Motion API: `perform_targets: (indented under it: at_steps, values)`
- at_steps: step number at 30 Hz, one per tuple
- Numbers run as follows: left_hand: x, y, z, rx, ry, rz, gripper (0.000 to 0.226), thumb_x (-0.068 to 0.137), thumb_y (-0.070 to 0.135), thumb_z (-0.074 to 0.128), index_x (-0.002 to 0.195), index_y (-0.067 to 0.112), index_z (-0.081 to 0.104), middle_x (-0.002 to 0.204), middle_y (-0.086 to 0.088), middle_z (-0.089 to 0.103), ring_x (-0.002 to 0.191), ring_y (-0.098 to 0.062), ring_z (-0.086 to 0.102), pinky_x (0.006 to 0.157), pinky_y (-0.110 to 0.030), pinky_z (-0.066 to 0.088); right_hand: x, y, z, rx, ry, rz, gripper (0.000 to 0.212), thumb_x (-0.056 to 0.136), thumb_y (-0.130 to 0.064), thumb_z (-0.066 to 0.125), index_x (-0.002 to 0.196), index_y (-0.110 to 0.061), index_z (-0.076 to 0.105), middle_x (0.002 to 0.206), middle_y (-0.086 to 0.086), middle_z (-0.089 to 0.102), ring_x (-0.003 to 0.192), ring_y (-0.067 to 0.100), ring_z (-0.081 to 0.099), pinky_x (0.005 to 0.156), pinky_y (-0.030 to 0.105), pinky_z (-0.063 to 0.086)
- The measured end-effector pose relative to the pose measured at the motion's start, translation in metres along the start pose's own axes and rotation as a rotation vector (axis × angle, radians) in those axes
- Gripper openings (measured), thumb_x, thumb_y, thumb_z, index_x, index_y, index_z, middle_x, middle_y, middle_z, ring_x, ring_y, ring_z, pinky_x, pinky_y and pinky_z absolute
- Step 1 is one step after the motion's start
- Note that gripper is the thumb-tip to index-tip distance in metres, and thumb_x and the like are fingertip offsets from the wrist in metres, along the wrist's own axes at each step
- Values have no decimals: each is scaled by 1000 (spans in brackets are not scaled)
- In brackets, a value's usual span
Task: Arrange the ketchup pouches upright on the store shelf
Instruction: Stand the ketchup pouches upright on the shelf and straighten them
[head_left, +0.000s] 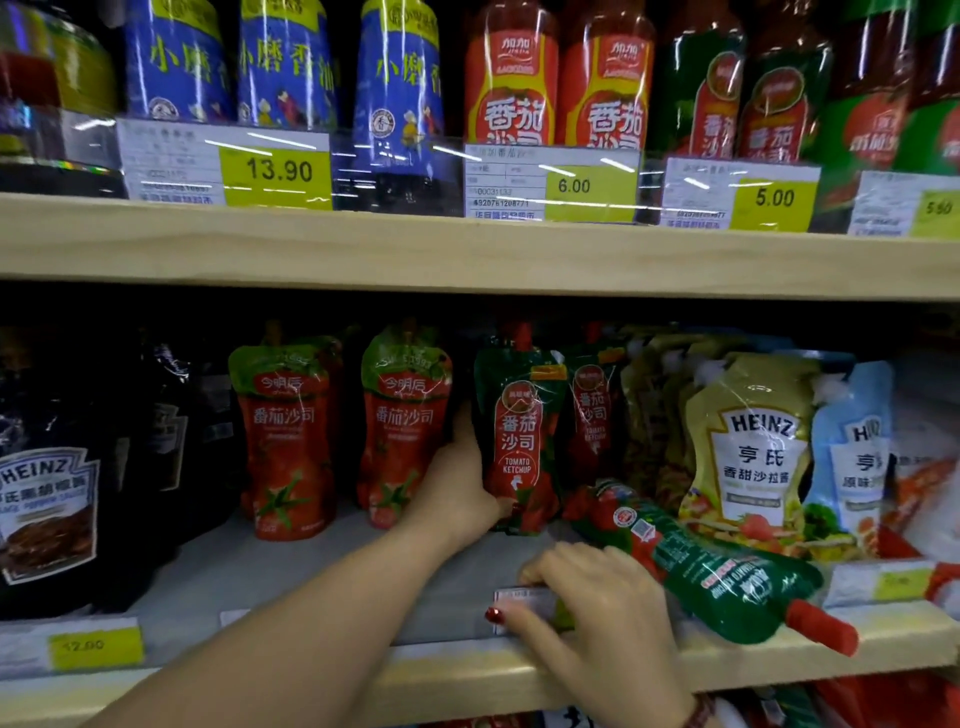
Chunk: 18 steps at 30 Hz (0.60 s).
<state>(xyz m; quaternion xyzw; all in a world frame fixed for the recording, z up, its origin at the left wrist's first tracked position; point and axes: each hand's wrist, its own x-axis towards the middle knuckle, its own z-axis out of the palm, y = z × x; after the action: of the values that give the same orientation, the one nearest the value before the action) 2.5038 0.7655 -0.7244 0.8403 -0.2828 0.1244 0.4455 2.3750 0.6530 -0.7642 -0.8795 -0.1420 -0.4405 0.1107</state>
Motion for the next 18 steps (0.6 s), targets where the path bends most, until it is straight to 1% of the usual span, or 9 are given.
perform_targets:
  at_steps: [1, 2, 3, 5, 7, 9, 12, 15, 18]
  values:
    - [-2, 1, -2, 61, 25, 41, 119, 67, 23, 78, 142, 39, -12, 123, 2, 55, 109, -16, 57, 87, -28, 46, 0, 0, 0, -8, 1, -2, 27, 79, -55, 57, 71, -29, 56, 65, -14, 56, 62, 3, 50, 57, 20, 30]
    - [-4, 4, -4, 130, 39, 84, 124, 67, 24, 78, 135, 49, -23, 123, -3, 57, 104, -19, 61, 86, -34, 51, 0, 0, 0, -14, 2, -1, 27, 79, -55, 58, 71, -29, 57, 65, -14, 56, 62, 3, 50, 57, 19, 30]
    - [-5, 6, -6, 199, 37, 122, 126, 67, 24, 77, 130, 57, -27, 123, -8, 57, 100, -23, 62, 84, -39, 54, 1, 0, 0, -15, 3, 1, 27, 79, -55, 57, 71, -29, 57, 65, -14, 57, 62, 3, 50, 58, 19, 29]
    - [-5, 11, -9, 313, 0, 177, 123, 70, 23, 76, 123, 65, -27, 124, -12, 52, 100, -26, 61, 83, -43, 54, 0, -1, 0, -11, 1, 5, 27, 80, -55, 56, 71, -29, 57, 65, -14, 56, 62, 3, 50, 58, 19, 28]
    - [-5, 12, -9, 350, -35, 188, 120, 73, 21, 74, 118, 70, -26, 125, -12, 50, 104, -25, 58, 87, -41, 53, 0, -1, -1, -3, 7, 8, 26, 79, -54, 58, 70, -29, 57, 64, -15, 55, 61, 3, 49, 58, 17, 25]
    - [-4, 10, -8, 335, -45, 177, 117, 75, 19, 73, 116, 72, -23, 124, -10, 51, 106, -25, 58, 90, -39, 52, -1, -1, -1, 7, 17, 8, 27, 79, -54, 57, 69, -28, 57, 63, -15, 54, 60, 2, 48, 58, 17, 23]
    - [1, 7, -8, 308, -42, 154, 114, 76, 15, 70, 121, 69, -19, 120, -11, 54, 103, -25, 60, 90, -40, 52, -1, -1, 0, 0, 22, -2, 30, 81, -56, 56, 70, -28, 56, 63, -14, 53, 60, 2, 46, 58, 18, 24]
    - [4, 6, -8, 300, -43, 135, 112, 77, 13, 69, 125, 65, -17, 117, -12, 56, 101, -24, 61, 89, -40, 52, -1, 0, 0, -9, 18, -8, 30, 80, -56, 56, 70, -28, 56, 63, -14, 53, 60, 2, 46, 58, 18, 24]
    - [4, 3, -7, 296, -45, 126, 113, 77, 12, 69, 124, 67, -18, 117, -12, 56, 101, -24, 61, 90, -40, 52, -2, 1, 1, -7, 20, -14, 28, 80, -55, 58, 70, -28, 55, 63, -14, 53, 60, 2, 46, 59, 17, 23]
